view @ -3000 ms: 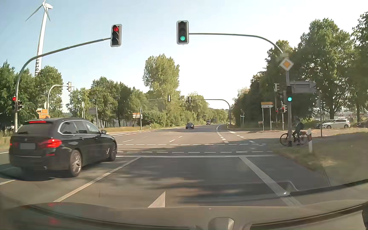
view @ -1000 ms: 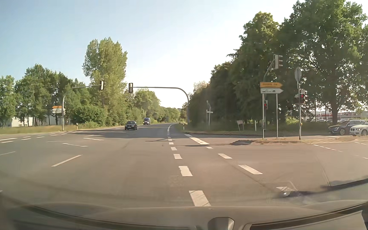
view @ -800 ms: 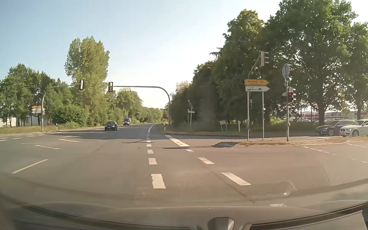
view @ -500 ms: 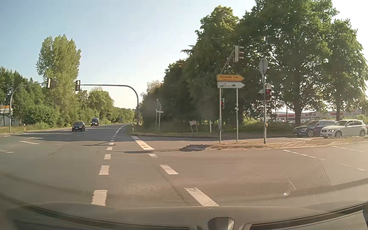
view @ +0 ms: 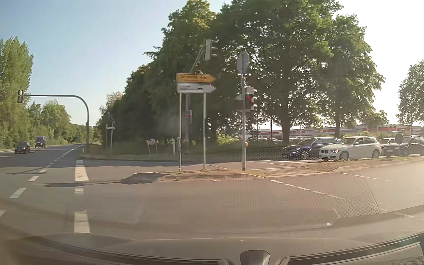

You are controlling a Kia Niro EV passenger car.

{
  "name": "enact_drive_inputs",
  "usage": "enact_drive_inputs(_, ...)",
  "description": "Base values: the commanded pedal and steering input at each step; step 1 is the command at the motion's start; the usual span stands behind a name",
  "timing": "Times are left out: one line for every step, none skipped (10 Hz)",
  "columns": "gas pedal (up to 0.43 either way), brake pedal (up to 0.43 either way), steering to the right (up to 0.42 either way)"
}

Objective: Follow the waypoints while adhering to traffic rules and regulations

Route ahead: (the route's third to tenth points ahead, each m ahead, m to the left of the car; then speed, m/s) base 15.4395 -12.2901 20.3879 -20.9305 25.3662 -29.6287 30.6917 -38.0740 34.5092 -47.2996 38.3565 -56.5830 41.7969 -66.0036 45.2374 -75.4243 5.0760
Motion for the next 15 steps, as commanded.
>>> enact_drive_inputs(0.248, 0.012, 0.365)
enact_drive_inputs(0.248, 0.006, 0.368)
enact_drive_inputs(0.248, 0.006, 0.37)
enact_drive_inputs(0.248, 0.006, 0.371)
enact_drive_inputs(0.248, 0.006, 0.371)
enact_drive_inputs(0.26, 0.006, 0.371)
enact_drive_inputs(0.268, 0.006, 0.372)
enact_drive_inputs(0.268, 0.006, 0.378)
enact_drive_inputs(0.268, 0.012, 0.379)
enact_drive_inputs(0.268, 0.006, 0.378)
enact_drive_inputs(0.268, 0.006, 0.372)
enact_drive_inputs(0.268, 0.006, 0.358)
enact_drive_inputs(0.268, 0.006, 0.346)
enact_drive_inputs(0.268, 0.006, 0.331)
enact_drive_inputs(0.268, 0.012, 0.32)
